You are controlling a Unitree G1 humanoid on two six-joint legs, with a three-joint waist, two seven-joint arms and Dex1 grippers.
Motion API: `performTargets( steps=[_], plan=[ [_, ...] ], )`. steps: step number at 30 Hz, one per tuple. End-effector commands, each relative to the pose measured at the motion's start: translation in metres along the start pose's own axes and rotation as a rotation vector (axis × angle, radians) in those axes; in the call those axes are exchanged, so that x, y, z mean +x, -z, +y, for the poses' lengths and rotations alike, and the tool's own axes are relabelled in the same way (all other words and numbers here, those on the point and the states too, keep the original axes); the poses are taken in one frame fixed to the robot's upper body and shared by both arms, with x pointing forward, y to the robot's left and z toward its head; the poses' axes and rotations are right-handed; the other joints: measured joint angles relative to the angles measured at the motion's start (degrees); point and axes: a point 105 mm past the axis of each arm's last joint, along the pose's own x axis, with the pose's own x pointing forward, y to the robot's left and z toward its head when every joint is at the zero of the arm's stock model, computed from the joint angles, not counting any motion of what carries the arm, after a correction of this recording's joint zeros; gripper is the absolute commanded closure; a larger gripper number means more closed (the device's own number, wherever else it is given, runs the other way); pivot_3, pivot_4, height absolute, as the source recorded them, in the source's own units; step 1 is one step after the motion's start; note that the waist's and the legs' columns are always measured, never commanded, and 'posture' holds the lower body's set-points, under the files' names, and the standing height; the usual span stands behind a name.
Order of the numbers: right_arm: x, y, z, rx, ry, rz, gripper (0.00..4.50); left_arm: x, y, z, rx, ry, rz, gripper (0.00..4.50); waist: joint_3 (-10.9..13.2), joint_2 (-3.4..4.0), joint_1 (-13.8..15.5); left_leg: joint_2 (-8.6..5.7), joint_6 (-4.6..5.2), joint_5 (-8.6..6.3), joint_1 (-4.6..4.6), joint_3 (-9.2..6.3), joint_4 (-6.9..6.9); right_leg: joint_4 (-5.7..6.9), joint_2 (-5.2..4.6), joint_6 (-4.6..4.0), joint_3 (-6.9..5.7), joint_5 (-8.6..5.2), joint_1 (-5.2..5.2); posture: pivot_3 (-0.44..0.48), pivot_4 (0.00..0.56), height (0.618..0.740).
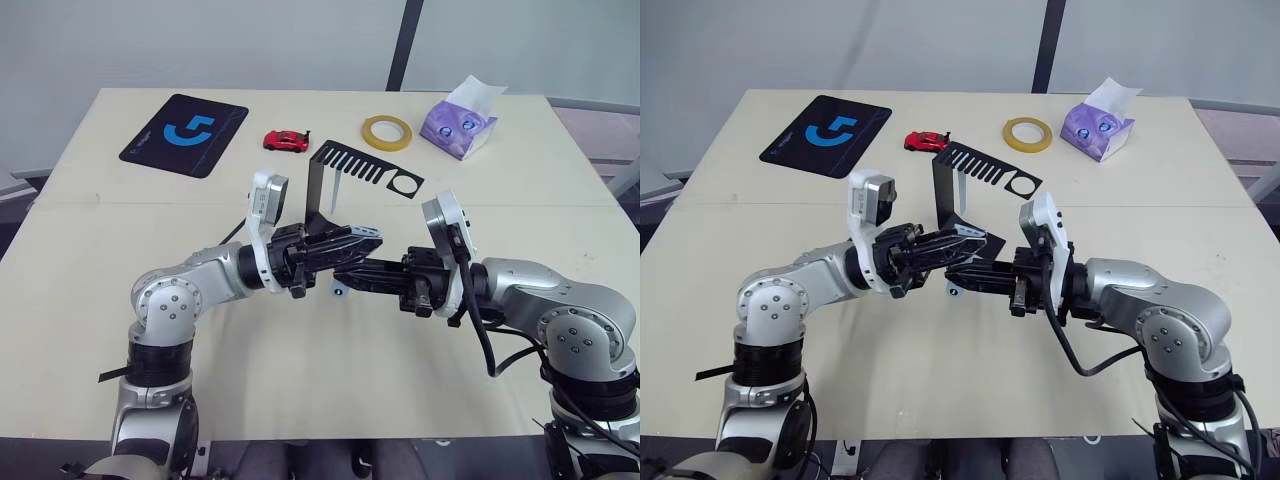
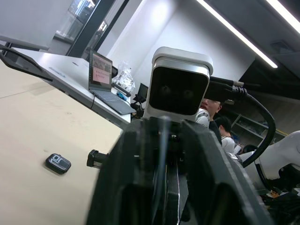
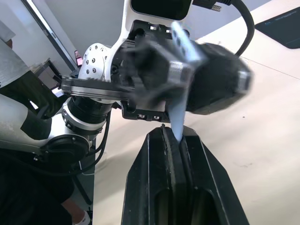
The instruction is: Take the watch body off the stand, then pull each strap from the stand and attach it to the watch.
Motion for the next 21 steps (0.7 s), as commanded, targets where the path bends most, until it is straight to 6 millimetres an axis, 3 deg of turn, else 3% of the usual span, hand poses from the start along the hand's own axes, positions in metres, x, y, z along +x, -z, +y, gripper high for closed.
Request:
performTargets(
  steps=[1,21],
  plan=[
    [-0.0010,-0.0101,0.0051,-0.044,-0.013,-0.031,4.50,0.0034,-0.0070,-0.0070,0.019,0.039,-0.028,1.57,0.0,0.00,0.0,0.00,0.00,0.00,0.00,0.00,0.00,0.00,0.00,0.00,0.00,0.00,0.00,0.000,0.150,0.738],
    [-0.0019,-0.0149,0.0024,-0.030,-0.003,-0.053,4.50,0.0003,-0.0042,-0.0045,0.007,0.025,-0.039,1.57,0.0,0.00,0.0,0.00,0.00,0.00,0.00,0.00,0.00,0.00,0.00,0.00,0.00,0.00,0.00,0.000,0.150,0.738]
  ],
)
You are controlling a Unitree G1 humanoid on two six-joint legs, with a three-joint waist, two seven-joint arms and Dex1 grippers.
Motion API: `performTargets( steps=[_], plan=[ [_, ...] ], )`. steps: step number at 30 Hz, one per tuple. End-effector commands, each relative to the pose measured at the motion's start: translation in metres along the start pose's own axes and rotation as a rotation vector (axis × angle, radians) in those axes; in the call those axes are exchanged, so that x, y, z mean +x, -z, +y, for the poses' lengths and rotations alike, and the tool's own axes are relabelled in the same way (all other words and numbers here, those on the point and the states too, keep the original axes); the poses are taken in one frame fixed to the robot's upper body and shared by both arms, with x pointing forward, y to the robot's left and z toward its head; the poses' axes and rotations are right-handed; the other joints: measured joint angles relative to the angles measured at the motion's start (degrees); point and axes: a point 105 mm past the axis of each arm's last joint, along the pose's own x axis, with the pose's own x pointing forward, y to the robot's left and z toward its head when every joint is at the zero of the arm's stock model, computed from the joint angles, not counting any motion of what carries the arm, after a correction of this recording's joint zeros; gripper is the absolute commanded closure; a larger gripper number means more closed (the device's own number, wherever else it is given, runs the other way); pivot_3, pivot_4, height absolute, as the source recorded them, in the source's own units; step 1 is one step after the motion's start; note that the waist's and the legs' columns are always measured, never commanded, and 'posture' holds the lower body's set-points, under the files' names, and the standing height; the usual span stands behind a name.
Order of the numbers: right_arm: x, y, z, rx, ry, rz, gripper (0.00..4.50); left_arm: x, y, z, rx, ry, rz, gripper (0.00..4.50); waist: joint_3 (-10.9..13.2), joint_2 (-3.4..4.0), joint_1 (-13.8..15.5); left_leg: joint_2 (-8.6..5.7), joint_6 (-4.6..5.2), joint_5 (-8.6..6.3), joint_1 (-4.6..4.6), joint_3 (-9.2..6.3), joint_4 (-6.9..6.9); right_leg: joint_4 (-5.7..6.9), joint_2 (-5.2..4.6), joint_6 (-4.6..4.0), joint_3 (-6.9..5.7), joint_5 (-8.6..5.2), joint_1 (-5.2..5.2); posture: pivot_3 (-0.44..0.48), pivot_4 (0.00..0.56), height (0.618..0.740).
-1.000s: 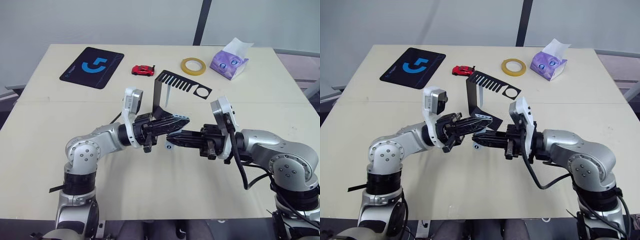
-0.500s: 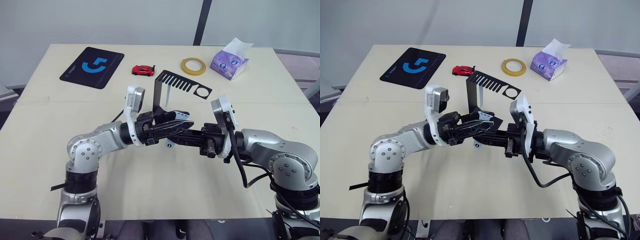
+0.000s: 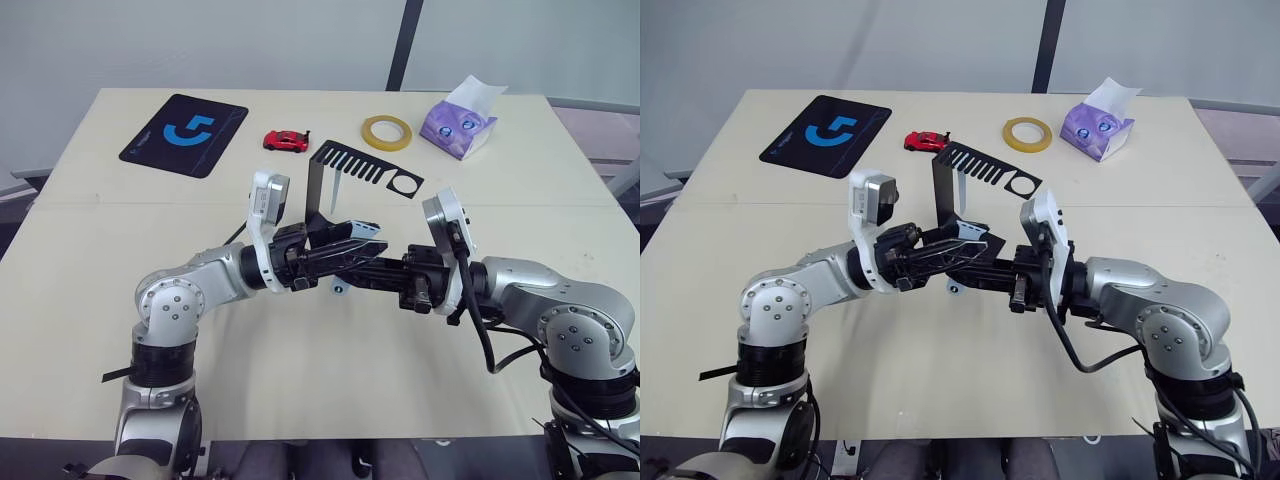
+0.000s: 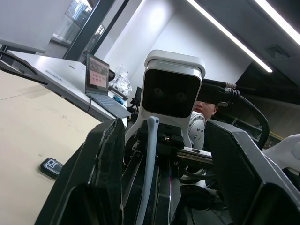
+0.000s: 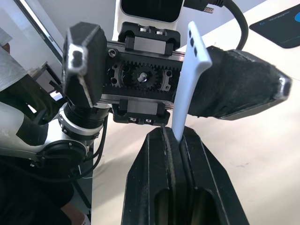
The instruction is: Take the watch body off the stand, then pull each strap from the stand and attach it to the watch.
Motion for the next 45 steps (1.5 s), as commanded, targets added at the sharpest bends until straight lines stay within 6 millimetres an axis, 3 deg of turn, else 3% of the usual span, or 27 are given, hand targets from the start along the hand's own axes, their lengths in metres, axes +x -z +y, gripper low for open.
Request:
performTargets(
  steps=[1,4,7,12,24,27,31,33,35,41,45],
  plan=[
    [-0.002,-0.014,0.004,-0.043,-0.012,-0.045,4.50,-0.001,-0.003,-0.003,0.017,0.011,-0.017,1.57,0.0,0.00,0.0,0.00,0.00,0.00,0.00,0.00,0.00,0.00,0.00,0.00,0.00,0.00,0.00,0.000,0.150,0.738],
    [-0.002,-0.014,0.004,-0.041,-0.011,-0.047,4.50,-0.001,-0.003,-0.003,0.018,0.007,-0.015,1.57,0.0,0.00,0.0,0.00,0.00,0.00,0.00,0.00,0.00,0.00,0.00,0.00,0.00,0.00,0.00,0.000,0.150,0.738],
    [-0.002,-0.015,0.004,-0.033,-0.011,-0.054,4.50,-0.001,-0.002,-0.001,0.022,0.000,-0.012,2.30,0.0,0.00,0.0,0.00,0.00,0.00,0.00,0.00,0.00,0.00,0.00,0.00,0.00,0.00,0.00,0.000,0.150,0.738],
    [-0.002,-0.017,0.004,-0.026,-0.010,-0.061,4.50,0.001,-0.004,-0.002,0.016,0.010,-0.036,4.46,0.0,0.00,0.0,0.00,0.00,0.00,0.00,0.00,0.00,0.00,0.00,0.00,0.00,0.00,0.00,0.000,0.150,0.738],
    [-0.002,-0.016,0.003,-0.074,0.030,-0.053,4.50,0.002,-0.011,-0.006,0.032,0.025,-0.051,4.46,0.0,0.00,0.0,0.00,0.00,0.00,0.00,0.00,0.01,0.01,0.00,0.00,0.00,0.00,0.00,0.000,0.150,0.738],
    [-0.007,-0.016,0.002,-0.088,0.086,-0.057,3.49,-0.001,-0.013,-0.005,0.058,0.013,-0.031,4.50,0.0,0.00,0.0,0.00,0.00,0.00,0.00,-0.01,0.01,0.01,0.00,0.00,0.00,0.00,0.00,0.000,0.150,0.738],
    [-0.027,-0.008,0.008,-0.148,0.199,-0.020,1.55,-0.009,-0.009,-0.002,0.138,-0.016,0.052,4.50,0.0,0.00,0.5,-0.04,0.00,0.00,-0.04,-0.01,0.01,-0.01,-0.01,0.00,-0.01,0.00,0.00,0.000,0.150,0.738],
    [-0.049,-0.001,0.009,-0.160,0.348,-0.008,0.65,-0.016,-0.003,-0.001,0.228,-0.026,0.155,4.50,0.0,0.00,0.6,-0.03,0.00,0.00,-0.03,-0.01,0.01,-0.03,0.02,0.00,-0.02,0.00,0.00,0.000,0.150,0.738],
    [-0.066,0.008,0.007,-0.165,0.495,0.012,0.11,-0.023,0.005,0.000,0.306,-0.020,0.255,4.50,0.0,0.00,1.2,-0.06,-0.02,-0.01,-0.03,0.04,0.00,-0.05,0.06,-0.01,-0.01,-0.01,-0.01,0.000,0.150,0.738],
    [-0.112,0.049,-0.003,-0.027,0.986,-0.014,0.11,-0.033,0.034,-0.004,0.441,0.110,0.451,4.50,0.0,0.00,1.4,-0.03,-0.02,-0.01,0.06,0.14,0.00,-0.09,0.10,-0.01,0.15,-0.01,0.05,0.000,0.150,0.738],
    [-0.130,0.072,0.003,0.033,1.196,0.003,0.11,-0.037,0.042,0.013,0.542,0.077,0.533,4.50,0.0,0.04,1.4,-0.01,-0.04,-0.01,0.05,0.16,0.01,-0.07,0.13,-0.01,0.22,-0.01,0.02,0.000,0.150,0.738]
  ],
)
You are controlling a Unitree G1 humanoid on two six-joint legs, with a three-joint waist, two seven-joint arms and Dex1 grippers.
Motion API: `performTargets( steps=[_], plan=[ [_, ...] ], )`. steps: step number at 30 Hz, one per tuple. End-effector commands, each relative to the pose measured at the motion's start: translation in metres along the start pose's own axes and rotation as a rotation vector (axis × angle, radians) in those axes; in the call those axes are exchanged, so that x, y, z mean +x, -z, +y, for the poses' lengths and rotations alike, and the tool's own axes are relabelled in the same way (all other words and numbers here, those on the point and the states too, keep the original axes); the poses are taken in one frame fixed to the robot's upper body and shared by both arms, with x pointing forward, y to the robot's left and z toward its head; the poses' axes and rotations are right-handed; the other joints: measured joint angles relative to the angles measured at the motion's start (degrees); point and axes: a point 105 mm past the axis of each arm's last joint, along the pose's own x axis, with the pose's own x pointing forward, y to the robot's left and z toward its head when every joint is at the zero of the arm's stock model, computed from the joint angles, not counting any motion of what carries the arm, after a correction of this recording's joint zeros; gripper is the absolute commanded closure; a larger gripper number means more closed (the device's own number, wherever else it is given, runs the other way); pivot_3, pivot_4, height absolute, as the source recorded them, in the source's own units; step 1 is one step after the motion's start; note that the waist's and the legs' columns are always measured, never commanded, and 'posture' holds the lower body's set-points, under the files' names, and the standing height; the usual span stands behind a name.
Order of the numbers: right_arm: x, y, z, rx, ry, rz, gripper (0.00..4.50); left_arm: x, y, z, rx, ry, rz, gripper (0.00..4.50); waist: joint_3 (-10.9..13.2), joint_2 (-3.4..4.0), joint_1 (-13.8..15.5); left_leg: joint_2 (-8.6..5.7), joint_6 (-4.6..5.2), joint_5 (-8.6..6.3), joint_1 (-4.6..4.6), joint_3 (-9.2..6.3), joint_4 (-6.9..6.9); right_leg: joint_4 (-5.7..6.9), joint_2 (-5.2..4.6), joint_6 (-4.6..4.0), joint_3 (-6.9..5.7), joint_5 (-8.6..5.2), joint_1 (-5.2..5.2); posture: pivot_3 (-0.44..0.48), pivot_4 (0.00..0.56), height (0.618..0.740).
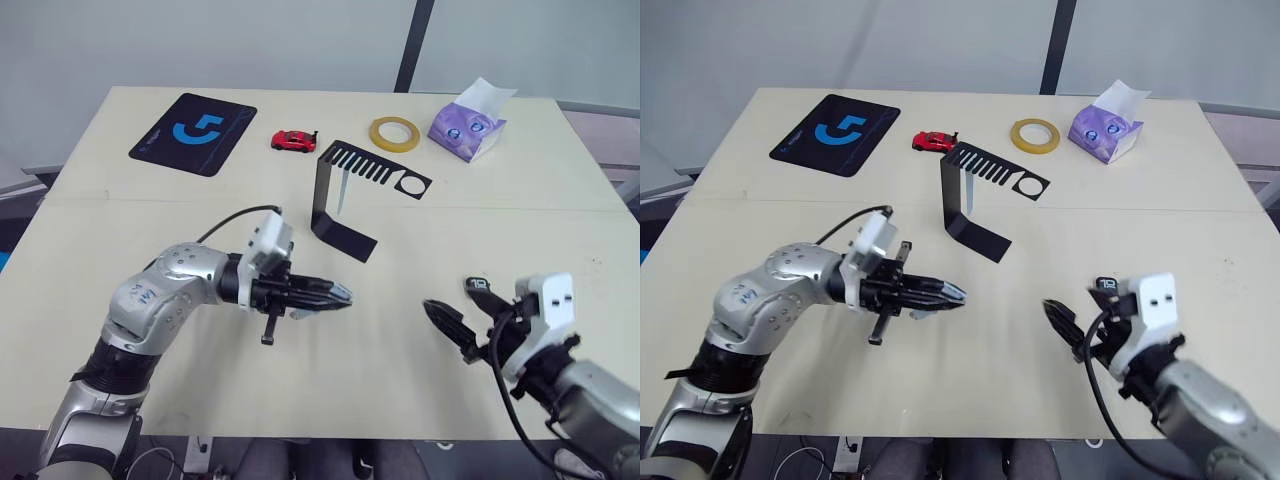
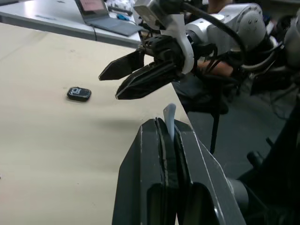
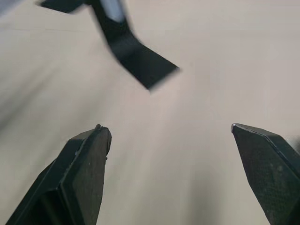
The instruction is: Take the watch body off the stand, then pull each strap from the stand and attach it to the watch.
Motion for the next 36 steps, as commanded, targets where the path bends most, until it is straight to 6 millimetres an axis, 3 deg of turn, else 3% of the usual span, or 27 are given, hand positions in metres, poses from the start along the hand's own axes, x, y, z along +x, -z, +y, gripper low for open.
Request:
performTargets(
  steps=[1,7,11,16,27,36],
  plan=[
    [-0.016,-0.008,0.003,-0.062,0.125,-0.070,0.11,-0.001,0.007,0.005,0.138,-0.006,0.091,4.50,0.0,0.04,-0.1,0.00,0.01,0.01,0.00,0.05,0.00,-0.01,0.00,0.01,0.06,0.01,-0.01,0.000,0.150,0.738],
    [-0.048,0.008,-0.018,-0.064,0.233,-0.005,0.11,-0.006,0.019,0.003,0.200,0.007,0.150,4.50,-0.1,0.10,-0.1,0.06,0.02,0.00,0.10,0.11,-0.12,-0.02,0.07,0.00,0.14,0.00,-0.03,0.000,0.150,0.738],
    [-0.050,0.007,-0.019,-0.082,0.221,0.001,0.11,-0.007,0.022,0.006,0.230,-0.020,0.165,4.50,-0.1,0.10,-0.2,0.05,0.11,0.04,0.12,0.13,-0.11,-0.08,0.04,0.03,0.24,0.01,0.03,0.000,0.150,0.738],
    [-0.023,-0.001,-0.024,-0.077,0.195,-0.037,0.11,-0.003,0.018,0.009,0.267,-0.058,0.155,4.50,-0.1,0.10,-0.3,0.09,0.13,0.04,0.21,0.17,-0.12,0.02,0.05,0.02,0.37,0.01,0.01,0.000,0.150,0.738],
    [0.021,0.012,-0.060,-0.118,0.371,0.017,0.11,0.001,0.005,0.018,0.331,-0.151,0.129,4.50,-0.1,0.11,-0.1,0.03,0.17,0.06,0.08,0.10,-0.10,0.03,0.02,0.03,0.31,0.02,-0.04,0.000,0.150,0.738],
    [0.045,0.012,-0.058,-0.083,0.351,0.005,0.11,0.003,0.006,0.017,0.302,-0.153,0.132,4.50,-0.1,0.13,-0.2,0.05,0.18,0.07,0.10,0.13,-0.08,0.08,0.04,0.03,0.33,0.02,-0.05,0.000,0.150,0.738]
  ],
)
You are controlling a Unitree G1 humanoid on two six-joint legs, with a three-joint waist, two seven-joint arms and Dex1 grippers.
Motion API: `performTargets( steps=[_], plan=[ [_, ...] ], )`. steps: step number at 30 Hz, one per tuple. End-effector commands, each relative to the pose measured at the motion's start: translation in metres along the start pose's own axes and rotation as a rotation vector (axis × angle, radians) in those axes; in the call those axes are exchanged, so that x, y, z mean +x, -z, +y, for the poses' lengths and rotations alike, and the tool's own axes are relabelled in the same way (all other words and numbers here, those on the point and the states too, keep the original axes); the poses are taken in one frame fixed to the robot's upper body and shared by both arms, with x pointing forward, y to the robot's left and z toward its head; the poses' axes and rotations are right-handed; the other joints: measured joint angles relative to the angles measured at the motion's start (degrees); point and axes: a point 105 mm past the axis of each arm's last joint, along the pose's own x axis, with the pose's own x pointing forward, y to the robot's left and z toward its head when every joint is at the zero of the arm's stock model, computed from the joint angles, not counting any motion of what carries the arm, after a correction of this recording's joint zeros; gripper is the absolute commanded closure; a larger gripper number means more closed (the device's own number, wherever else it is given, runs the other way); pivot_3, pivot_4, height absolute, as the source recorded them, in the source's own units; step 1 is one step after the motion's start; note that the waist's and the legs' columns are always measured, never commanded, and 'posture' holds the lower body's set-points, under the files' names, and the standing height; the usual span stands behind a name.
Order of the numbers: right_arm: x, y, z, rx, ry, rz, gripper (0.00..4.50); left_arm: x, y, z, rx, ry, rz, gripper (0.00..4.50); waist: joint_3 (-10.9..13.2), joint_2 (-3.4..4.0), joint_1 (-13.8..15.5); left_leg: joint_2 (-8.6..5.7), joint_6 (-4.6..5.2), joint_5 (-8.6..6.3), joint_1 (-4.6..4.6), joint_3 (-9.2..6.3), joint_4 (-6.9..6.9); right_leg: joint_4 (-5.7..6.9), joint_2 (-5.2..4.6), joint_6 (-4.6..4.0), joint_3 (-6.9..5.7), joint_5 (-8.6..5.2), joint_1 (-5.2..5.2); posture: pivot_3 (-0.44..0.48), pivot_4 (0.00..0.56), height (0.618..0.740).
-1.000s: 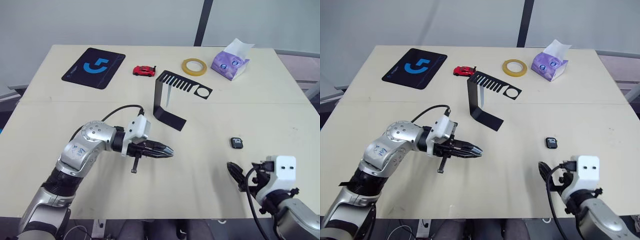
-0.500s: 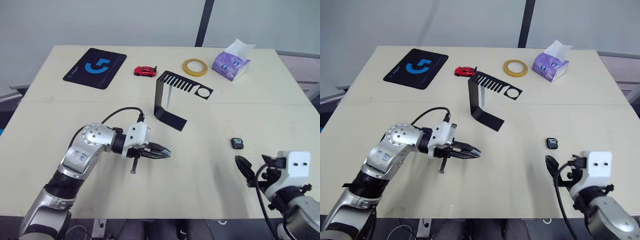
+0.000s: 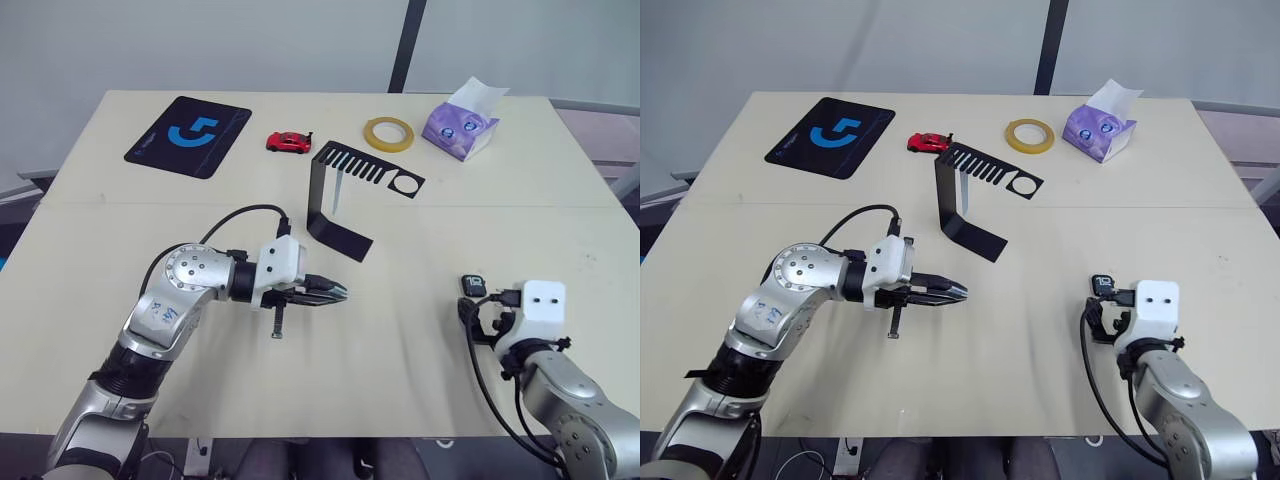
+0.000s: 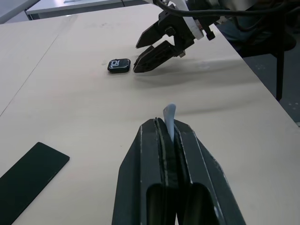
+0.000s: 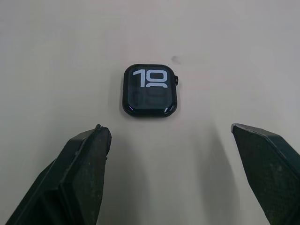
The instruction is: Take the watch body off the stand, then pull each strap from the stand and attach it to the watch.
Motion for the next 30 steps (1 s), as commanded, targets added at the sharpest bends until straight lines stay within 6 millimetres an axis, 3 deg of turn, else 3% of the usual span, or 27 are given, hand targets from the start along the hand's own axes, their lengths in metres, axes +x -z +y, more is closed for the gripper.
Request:
performTargets(
  steps=[1,25,28,30],
  plan=[
    [0.004,-0.006,0.000,-0.002,0.005,-0.022,0.11,0.000,-0.012,0.000,0.039,-0.002,-0.024,4.50,0.0,0.00,0.0,0.00,0.00,0.00,-0.01,-0.02,0.00,-0.01,0.01,0.00,-0.02,0.00,0.00,0.000,0.150,0.738],
    [0.027,0.006,-0.006,0.040,0.071,0.013,0.11,0.004,-0.015,0.004,0.012,-0.017,-0.035,4.50,0.0,0.00,-0.4,-0.01,0.00,0.00,0.05,0.00,0.01,0.06,0.00,0.00,0.00,0.00,0.03,0.000,0.150,0.738],
    [0.027,0.007,-0.004,0.043,0.064,0.017,0.93,0.004,-0.015,0.005,0.011,-0.021,-0.035,4.50,0.0,0.00,-0.3,-0.01,0.00,0.00,0.06,0.00,0.01,0.07,-0.01,0.00,0.00,0.00,0.03,0.000,0.150,0.738],
    [0.026,0.008,-0.003,0.041,0.056,0.018,1.99,0.004,-0.015,0.006,0.011,-0.025,-0.034,4.50,0.0,0.00,-0.2,-0.01,0.00,0.00,0.04,-0.02,0.01,0.06,-0.01,0.00,-0.01,0.00,0.03,0.000,0.150,0.738]
  ],
)
